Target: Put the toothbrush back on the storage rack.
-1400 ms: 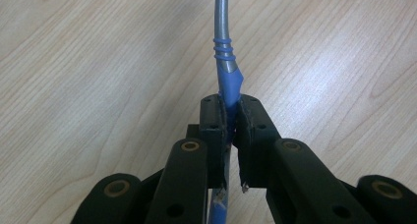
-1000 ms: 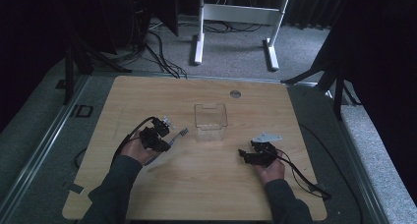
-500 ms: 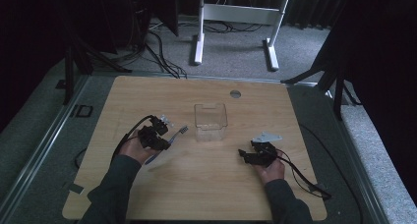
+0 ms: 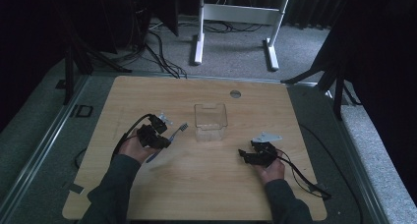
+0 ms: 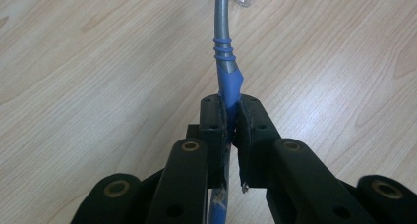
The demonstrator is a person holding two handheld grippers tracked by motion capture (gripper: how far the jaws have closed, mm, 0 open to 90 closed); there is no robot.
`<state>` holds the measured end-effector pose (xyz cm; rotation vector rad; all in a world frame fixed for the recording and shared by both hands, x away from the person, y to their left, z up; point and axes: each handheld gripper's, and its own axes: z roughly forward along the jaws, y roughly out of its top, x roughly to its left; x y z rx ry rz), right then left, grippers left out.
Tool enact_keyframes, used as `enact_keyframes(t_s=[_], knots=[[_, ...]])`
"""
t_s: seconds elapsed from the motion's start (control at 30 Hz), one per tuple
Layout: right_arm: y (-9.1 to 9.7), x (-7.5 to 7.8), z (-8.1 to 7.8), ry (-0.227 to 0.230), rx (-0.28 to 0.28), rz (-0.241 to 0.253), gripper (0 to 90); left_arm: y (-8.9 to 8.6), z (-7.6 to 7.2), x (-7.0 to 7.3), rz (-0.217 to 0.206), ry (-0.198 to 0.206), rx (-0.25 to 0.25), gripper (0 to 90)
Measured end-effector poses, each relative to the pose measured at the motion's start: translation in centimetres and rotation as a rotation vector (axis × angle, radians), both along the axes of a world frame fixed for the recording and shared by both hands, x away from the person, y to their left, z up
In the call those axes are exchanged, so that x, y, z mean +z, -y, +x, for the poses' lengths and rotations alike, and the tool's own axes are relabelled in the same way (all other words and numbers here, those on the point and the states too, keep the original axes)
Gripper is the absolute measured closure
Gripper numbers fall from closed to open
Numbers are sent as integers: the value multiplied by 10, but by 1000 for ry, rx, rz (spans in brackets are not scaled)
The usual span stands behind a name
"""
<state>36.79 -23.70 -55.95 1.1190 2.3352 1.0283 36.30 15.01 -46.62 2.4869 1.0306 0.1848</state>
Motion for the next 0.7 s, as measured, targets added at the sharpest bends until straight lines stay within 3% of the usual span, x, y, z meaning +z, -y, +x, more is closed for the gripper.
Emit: enact_keyframes(t_s=[0.7], knots=[[0,0,0,0,0,0,313,-3,-2,11,-58,54,28,825]])
